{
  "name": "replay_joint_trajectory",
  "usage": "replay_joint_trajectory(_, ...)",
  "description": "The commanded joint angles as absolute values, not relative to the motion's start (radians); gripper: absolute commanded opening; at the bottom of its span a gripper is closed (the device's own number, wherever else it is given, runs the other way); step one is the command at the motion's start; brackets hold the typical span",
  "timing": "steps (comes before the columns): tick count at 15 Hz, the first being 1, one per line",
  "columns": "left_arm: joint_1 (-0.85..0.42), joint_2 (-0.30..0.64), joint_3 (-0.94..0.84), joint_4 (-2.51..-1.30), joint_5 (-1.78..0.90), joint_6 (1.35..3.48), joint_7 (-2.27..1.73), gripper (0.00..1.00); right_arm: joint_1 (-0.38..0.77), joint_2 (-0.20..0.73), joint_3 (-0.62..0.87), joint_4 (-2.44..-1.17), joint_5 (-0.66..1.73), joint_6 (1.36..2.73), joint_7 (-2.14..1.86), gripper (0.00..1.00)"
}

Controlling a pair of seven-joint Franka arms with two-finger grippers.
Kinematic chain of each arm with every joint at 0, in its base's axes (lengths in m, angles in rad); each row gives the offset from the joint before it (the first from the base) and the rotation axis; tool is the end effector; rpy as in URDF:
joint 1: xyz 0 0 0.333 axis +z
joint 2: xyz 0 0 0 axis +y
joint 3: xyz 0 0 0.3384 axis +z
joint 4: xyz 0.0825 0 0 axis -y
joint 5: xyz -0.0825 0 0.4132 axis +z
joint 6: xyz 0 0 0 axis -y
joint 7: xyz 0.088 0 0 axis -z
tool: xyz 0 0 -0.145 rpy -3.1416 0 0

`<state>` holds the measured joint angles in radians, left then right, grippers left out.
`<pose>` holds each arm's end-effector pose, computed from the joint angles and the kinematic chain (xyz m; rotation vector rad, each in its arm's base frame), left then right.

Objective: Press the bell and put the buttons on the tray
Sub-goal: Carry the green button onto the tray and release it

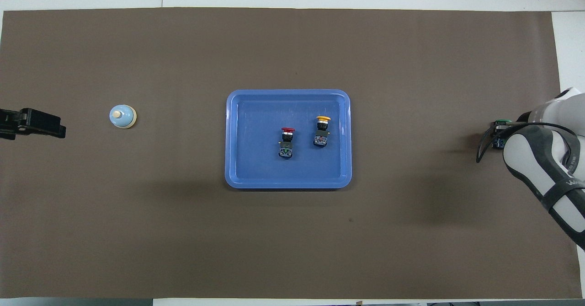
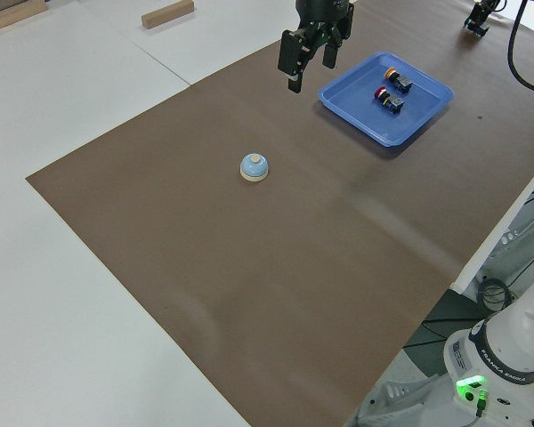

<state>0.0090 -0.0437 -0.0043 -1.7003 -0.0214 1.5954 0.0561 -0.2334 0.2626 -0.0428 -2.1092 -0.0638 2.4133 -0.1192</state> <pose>0.5654 -0.0004 0.5714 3.1161 -0.0782 -0.0944 0.5848 -0.1677 0.2581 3.0751 -0.1671 0.0462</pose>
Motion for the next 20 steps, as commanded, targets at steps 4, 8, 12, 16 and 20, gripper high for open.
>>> replay_joint_trajectory(4, 0.014, -0.048, -0.005, -1.698, -0.021, 1.589, 0.055, 1.00, -0.230, 0.250, -0.012, -2.076, -0.060, 2.361, -0.134, 0.00)
replay_joint_trajectory(8, 0.014, -0.048, -0.005, -1.698, -0.021, 1.589, 0.055, 1.00, -0.089, 0.248, 0.000, -1.904, -0.058, 2.133, 0.010, 0.00)
replay_joint_trajectory(12, 0.014, -0.048, -0.006, -1.698, -0.021, 1.589, 0.055, 1.00, 0.096, 0.258, 0.000, -1.781, -0.051, 1.997, 0.234, 0.00)
replay_joint_trajectory(16, 0.014, -0.048, -0.005, -1.698, -0.021, 1.589, 0.055, 1.00, 0.338, 0.262, 0.000, -1.769, 0.025, 2.013, 0.470, 0.00)
replay_joint_trajectory(20, 0.014, -0.048, -0.005, -1.698, -0.021, 1.589, 0.055, 1.00, 0.526, 0.362, 0.000, -1.648, 0.029, 2.017, 0.663, 0.00)
